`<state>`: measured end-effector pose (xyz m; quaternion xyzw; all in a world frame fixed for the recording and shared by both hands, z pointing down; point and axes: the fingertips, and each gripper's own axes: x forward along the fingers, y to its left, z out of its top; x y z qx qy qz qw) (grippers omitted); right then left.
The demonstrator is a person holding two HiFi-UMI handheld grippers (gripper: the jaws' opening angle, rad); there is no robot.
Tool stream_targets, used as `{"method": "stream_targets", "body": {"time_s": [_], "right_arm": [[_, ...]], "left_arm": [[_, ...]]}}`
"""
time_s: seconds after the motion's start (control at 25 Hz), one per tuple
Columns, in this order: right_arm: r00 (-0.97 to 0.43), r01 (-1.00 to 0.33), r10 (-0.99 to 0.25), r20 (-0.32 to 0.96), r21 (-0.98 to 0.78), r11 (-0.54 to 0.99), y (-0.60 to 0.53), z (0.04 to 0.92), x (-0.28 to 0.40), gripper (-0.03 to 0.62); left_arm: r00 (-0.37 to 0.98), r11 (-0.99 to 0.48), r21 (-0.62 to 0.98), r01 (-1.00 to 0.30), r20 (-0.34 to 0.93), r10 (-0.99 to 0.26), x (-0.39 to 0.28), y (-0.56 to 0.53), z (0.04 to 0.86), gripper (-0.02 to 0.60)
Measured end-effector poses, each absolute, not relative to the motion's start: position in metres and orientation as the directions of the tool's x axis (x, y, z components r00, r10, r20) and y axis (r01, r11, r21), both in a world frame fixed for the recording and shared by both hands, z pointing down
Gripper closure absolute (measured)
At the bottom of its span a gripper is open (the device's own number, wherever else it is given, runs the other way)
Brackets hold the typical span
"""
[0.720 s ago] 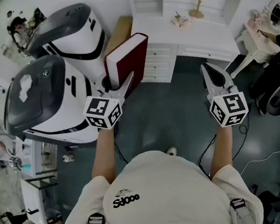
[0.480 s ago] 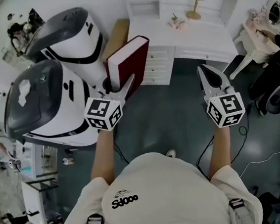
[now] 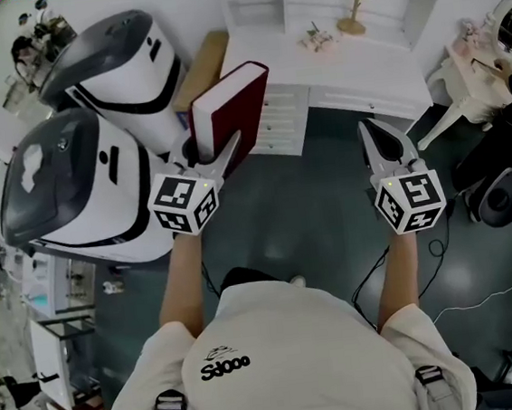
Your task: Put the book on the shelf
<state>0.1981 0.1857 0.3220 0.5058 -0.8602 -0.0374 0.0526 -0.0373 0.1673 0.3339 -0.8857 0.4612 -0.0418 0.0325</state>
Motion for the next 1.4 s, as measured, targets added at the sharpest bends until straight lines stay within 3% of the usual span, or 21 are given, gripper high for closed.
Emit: {"method": "stream_targets", "body": {"time_s": [0.52,1.4], "right_arm": [[-0.501,-0.855,-0.863,0.065,0.116,0.505,0.083,0.330,0.220,0.592],[-0.419,-0.899,-0.901,0.108,0.089,0.429,-0.231,0.311,0.149,0.592]], "left_arm": [[0.538,-0.537,-0.068,-0.841,0.015,-0.843,-0.028,0.061,0.343,0.353],[0.655,-0.659,-0.081,-0.747,0.072,-0.752,-0.069,-0.277,0.336,0.351]]}}
